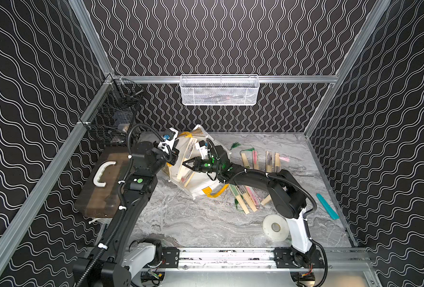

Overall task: Take out the folding fans from the tote bags
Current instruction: Pick up the folding fan from the canvas bag, then place the folding fan at the center of the board.

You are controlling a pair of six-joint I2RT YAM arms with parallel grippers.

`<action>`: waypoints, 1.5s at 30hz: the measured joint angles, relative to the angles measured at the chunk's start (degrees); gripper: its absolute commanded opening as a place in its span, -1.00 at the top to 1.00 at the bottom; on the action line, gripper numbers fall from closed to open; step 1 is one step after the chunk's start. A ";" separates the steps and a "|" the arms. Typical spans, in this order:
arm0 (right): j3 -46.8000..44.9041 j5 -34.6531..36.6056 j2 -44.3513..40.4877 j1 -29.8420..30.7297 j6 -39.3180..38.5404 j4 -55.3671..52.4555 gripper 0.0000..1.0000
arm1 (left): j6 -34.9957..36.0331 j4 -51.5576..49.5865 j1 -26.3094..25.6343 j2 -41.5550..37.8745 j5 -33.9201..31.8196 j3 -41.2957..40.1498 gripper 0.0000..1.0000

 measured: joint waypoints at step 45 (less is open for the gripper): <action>-25.46 14.34 -48.87 -12.33 -25.81 -41.94 0.84 | 4.09 7.17 8.26 23.93 3.34 20.70 1.00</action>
